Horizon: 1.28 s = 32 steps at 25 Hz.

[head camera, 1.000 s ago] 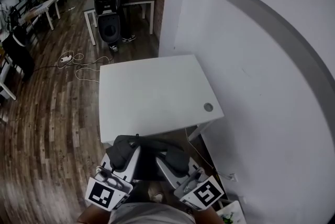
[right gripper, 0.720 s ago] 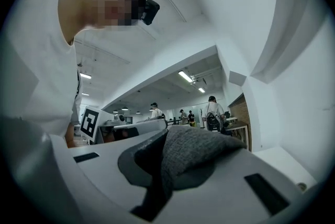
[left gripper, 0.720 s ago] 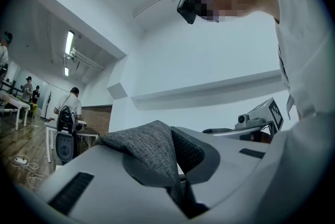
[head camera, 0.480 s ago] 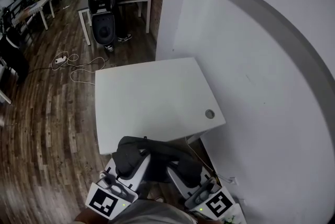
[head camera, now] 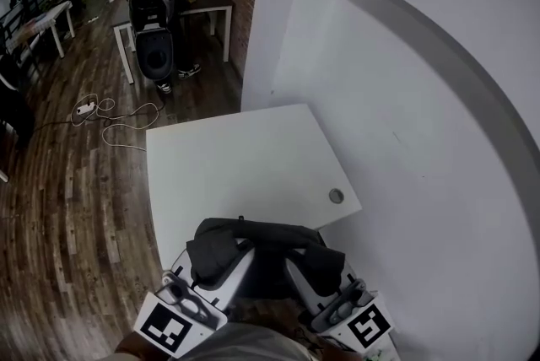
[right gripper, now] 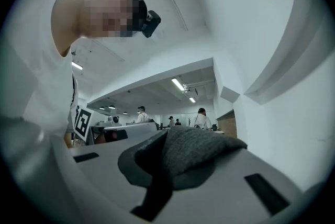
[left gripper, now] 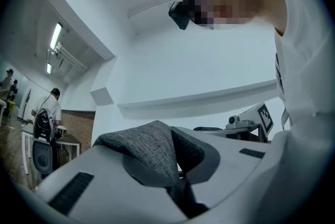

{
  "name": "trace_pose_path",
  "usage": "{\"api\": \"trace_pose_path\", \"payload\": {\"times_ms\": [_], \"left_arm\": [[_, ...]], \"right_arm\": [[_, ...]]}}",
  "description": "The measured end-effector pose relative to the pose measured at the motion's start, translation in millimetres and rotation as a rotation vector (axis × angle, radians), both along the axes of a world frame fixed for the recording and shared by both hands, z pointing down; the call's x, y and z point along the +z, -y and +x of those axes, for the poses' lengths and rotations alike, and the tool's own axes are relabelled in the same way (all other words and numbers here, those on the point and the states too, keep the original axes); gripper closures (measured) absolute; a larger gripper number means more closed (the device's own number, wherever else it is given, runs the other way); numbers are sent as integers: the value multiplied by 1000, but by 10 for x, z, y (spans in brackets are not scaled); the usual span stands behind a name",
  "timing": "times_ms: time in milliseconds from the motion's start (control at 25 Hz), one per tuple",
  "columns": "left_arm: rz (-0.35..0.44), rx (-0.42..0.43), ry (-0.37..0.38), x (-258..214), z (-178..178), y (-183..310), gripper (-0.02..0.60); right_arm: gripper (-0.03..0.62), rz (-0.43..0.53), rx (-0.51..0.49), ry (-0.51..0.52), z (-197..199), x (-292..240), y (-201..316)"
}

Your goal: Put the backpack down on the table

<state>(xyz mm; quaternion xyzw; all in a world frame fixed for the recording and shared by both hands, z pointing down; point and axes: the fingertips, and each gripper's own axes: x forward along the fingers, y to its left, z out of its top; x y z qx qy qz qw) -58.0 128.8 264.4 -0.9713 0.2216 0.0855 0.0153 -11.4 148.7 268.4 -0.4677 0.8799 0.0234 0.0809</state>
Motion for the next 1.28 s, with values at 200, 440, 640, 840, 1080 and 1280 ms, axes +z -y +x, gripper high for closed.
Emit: {"api": "trace_pose_path", "payload": {"times_ms": [200, 440, 640, 840, 1080, 1280], "left_arm": [[-1, 0, -2, -57, 0, 251, 554], [-11, -23, -9, -140, 74, 553, 555], [-10, -72, -4, -181, 159, 764, 555], [-25, -139, 0, -93, 246, 1080, 554], [-26, -175, -8, -51, 331, 1419, 554], [-25, -190, -6, -15, 409, 1667, 554]], "right_arm": [[549, -6, 4, -5, -6, -12, 216], [549, -11, -25, -2, 81, -74, 536], [549, -22, -66, 10, 167, -91, 767], [551, -19, -122, 3, 252, -28, 1076], [549, -29, -142, -5, 330, 58, 1403], [550, -44, -141, 1, 418, 106, 1648]]}}
